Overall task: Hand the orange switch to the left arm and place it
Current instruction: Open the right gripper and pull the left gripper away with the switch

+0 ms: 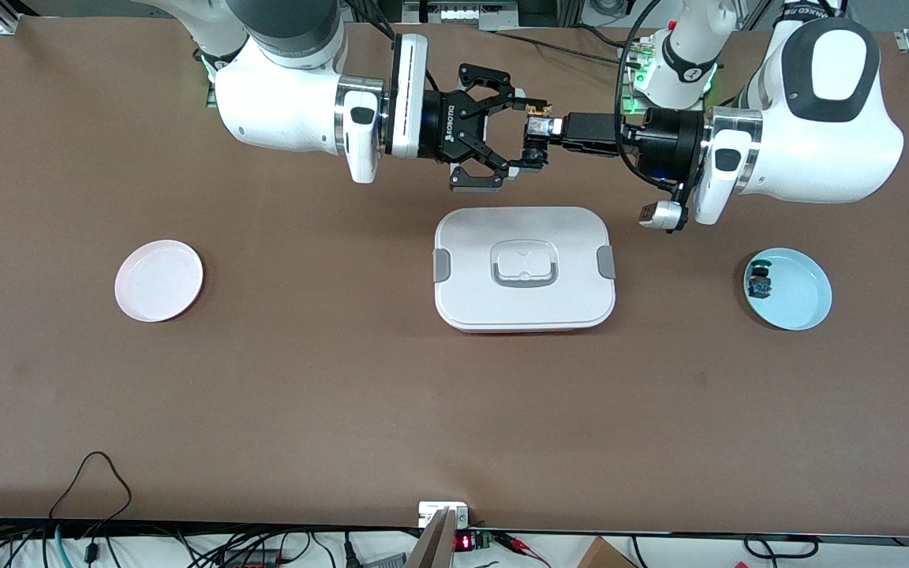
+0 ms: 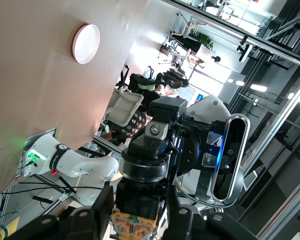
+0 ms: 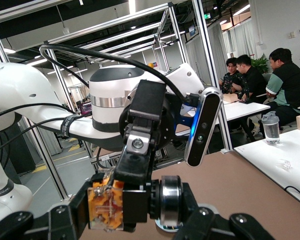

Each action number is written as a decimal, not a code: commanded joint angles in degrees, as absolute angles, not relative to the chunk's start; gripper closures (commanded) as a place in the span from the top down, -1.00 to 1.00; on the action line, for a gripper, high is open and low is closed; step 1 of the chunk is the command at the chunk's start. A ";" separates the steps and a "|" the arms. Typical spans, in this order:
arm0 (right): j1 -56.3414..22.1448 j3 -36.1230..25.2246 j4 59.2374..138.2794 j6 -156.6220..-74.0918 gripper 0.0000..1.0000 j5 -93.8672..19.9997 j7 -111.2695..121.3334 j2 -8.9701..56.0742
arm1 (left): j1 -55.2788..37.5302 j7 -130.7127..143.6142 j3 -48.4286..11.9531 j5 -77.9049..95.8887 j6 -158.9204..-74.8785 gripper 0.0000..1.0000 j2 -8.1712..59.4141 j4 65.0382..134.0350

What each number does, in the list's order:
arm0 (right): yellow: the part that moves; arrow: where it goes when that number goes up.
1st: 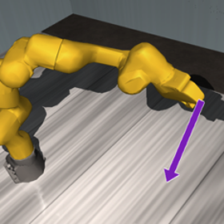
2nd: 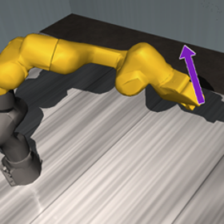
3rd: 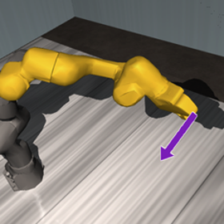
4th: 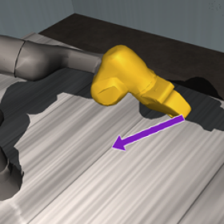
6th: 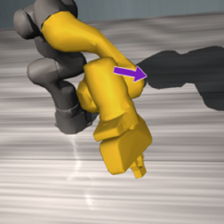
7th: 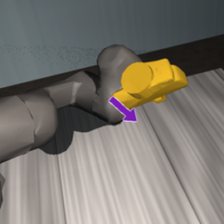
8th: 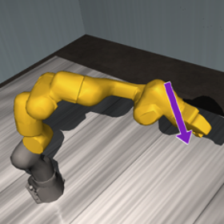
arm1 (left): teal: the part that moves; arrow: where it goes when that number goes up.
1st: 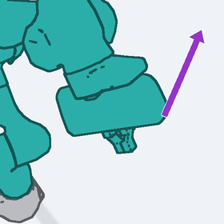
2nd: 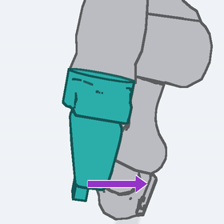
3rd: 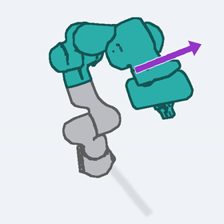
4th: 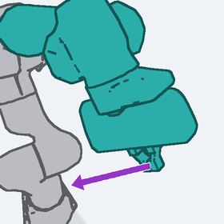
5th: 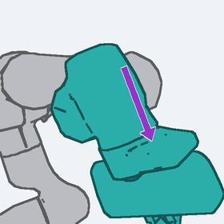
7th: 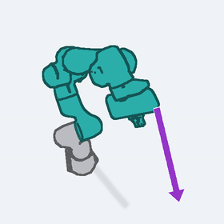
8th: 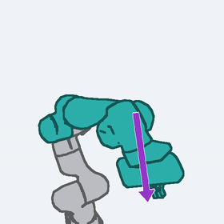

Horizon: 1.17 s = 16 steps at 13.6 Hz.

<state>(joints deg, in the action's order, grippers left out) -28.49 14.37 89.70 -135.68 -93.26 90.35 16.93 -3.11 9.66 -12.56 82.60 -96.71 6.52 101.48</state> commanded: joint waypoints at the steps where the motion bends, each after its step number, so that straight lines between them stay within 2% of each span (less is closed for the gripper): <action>1: -28.21 14.24 89.30 -135.09 0.91 -94.30 91.14 16.61 | -2.37 10.11 -12.66 83.41 -97.12 -0.98 5.45 102.66; 2: -28.21 14.24 89.30 -135.09 1.00 -94.31 90.97 16.61 | -2.29 10.28 -12.57 83.41 -97.12 -1.00 5.54 102.48; 10: -25.41 14.24 90.26 -133.08 1.00 -94.31 90.79 15.56 | -0.36 10.02 -11.95 83.23 -96.07 -1.00 5.62 102.48; 13: -22.60 14.24 91.75 -129.22 1.00 -94.04 90.70 14.68 | 4.46 9.76 -12.04 75.11 -91.68 -1.00 5.89 102.40; 16: -17.86 14.06 93.60 -120.26 1.00 -93.52 90.70 14.41 | 9.65 5.47 -11.95 63.76 -85.01 -1.00 5.89 102.57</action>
